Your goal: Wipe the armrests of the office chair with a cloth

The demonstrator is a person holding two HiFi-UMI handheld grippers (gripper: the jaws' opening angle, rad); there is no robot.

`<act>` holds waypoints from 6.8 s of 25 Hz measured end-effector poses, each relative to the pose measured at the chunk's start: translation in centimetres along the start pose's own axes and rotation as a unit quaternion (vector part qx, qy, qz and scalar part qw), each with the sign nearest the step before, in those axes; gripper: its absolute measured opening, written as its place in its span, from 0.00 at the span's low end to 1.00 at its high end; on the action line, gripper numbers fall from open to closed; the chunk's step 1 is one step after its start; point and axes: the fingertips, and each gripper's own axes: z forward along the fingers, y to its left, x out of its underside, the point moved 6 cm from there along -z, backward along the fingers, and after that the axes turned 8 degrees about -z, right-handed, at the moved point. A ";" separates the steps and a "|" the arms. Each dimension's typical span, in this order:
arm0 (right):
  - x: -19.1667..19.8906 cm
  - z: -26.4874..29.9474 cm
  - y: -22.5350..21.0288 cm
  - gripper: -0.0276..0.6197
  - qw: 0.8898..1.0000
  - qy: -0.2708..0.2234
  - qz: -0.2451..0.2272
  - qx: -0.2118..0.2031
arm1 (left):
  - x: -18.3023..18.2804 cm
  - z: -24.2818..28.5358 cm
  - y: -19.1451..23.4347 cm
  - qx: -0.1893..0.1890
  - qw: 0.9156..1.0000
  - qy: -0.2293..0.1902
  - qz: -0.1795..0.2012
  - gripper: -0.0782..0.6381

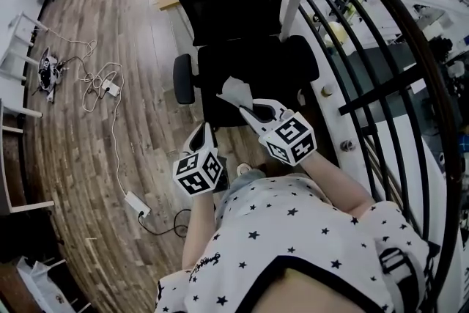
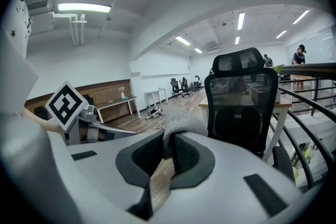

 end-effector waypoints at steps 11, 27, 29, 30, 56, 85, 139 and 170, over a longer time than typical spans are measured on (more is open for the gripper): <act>-0.7 4.6 -0.3 0.09 1.000 0.011 -0.003 0.006 | -2.0 1.8 3.5 0.005 1.000 0.002 -0.006 0.12; -2.5 10.5 -2.0 0.09 0.999 0.025 -0.018 -0.014 | -3.7 2.6 7.6 -0.041 0.998 -0.001 -0.043 0.12; -2.7 11.7 -2.7 0.09 0.999 0.026 -0.017 -0.015 | -3.9 3.0 8.2 -0.048 0.998 -0.002 -0.045 0.12; -2.8 12.4 -3.0 0.09 0.999 0.027 -0.018 -0.017 | -4.0 3.2 8.5 -0.053 0.997 -0.003 -0.047 0.12; -2.6 30.4 -13.2 0.09 0.990 0.095 -0.053 -0.086 | -9.1 14.3 14.3 -0.130 0.987 0.026 -0.095 0.12; 7.2 43.3 -17.1 0.09 0.969 0.207 -0.089 -0.107 | -6.9 19.6 18.5 -0.162 0.973 0.068 -0.148 0.12; 11.2 41.1 -9.6 0.09 0.950 0.252 -0.129 -0.131 | -1.3 13.9 16.7 -0.161 0.972 0.073 -0.158 0.12; 13.0 36.9 -3.9 0.09 0.941 0.264 -0.141 -0.159 | 1.4 8.7 14.9 -0.160 0.973 0.068 -0.150 0.12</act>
